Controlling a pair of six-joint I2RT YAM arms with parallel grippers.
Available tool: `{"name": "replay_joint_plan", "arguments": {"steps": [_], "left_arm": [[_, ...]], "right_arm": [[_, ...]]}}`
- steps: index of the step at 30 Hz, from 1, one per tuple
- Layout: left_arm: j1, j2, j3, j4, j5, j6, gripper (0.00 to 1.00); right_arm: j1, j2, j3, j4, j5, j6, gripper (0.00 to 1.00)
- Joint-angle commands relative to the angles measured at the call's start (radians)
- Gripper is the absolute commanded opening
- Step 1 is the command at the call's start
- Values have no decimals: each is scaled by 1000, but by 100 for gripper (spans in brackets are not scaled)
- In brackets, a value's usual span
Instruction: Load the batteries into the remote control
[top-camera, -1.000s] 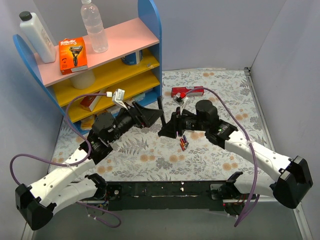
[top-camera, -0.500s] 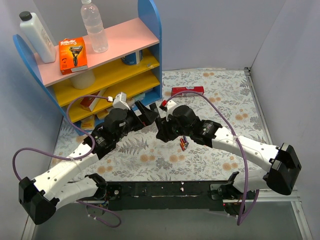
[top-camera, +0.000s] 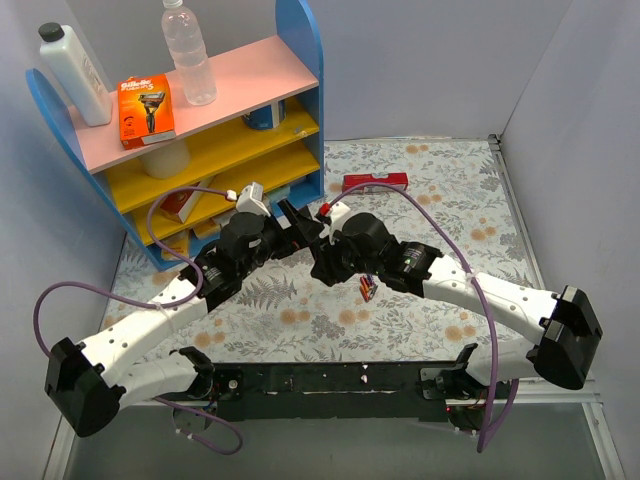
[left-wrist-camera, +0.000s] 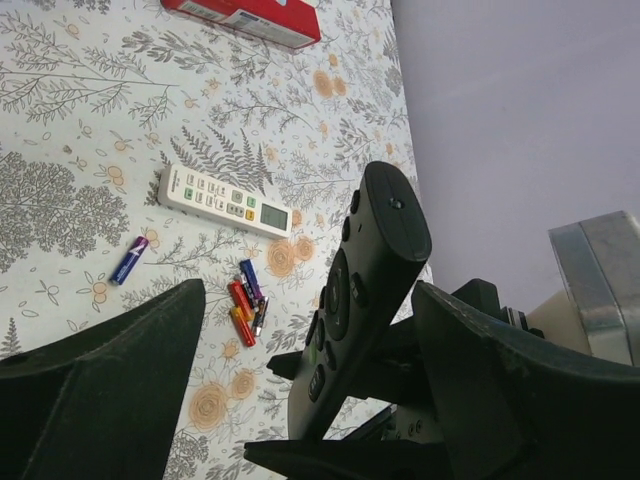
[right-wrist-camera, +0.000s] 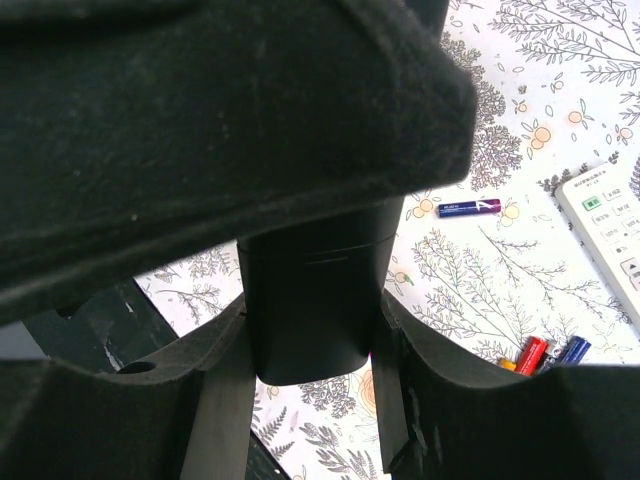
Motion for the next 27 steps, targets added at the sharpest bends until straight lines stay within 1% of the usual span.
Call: {"name": "replay_joint_plan", "arguments": {"steps": [1, 3, 4, 7, 8, 10, 11, 12, 13, 15, 16, 18, 19, 22, 24, 25, 27], "left_arm": [[2, -6, -4, 57, -4, 16, 81], [3, 5, -3, 66, -7, 24, 76], [3, 8, -3, 69, -10, 25, 70], [3, 17, -12, 87, -15, 39, 59], [3, 22, -13, 90, -15, 41, 47], [3, 36, -20, 96, -4, 36, 32], [3, 37, -23, 107, -3, 33, 16], [2, 37, -35, 110, -4, 27, 9], [2, 34, -43, 113, -16, 13, 0], [14, 26, -72, 123, -29, -5, 0], [22, 17, -82, 123, -32, -33, 0], [54, 5, -102, 116, -30, -64, 0], [63, -10, -124, 116, -29, -74, 0], [84, -29, -159, 129, -24, -108, 0], [91, -38, -170, 129, -24, -128, 0], [92, -40, -174, 156, -21, -131, 0], [92, -44, -182, 162, -15, -136, 0]], "right_arm": [[9, -1, 26, 48, 5, -27, 1], [10, -1, 23, 51, 1, -36, 1], [10, 3, 23, 49, -2, -41, 1], [10, 7, 24, 49, -4, -45, 1], [12, 10, 24, 49, -4, -45, 1], [12, 13, 32, 52, -5, -47, 1], [12, 18, 35, 52, -8, -45, 4], [10, 22, 38, 54, -16, -47, 7], [10, 26, 42, 54, -19, -50, 14], [9, 33, 61, 34, -19, -62, 25], [9, 35, 72, 23, -45, -71, 38], [4, 30, 92, -17, -45, -96, 47], [2, 27, 96, -24, -45, -102, 53], [-10, 4, 99, -26, -59, -116, 63], [-16, 0, 105, -24, -70, -127, 67], [-18, 3, 110, -24, -73, -133, 70], [-19, 12, 121, -23, -73, -143, 72]]}}
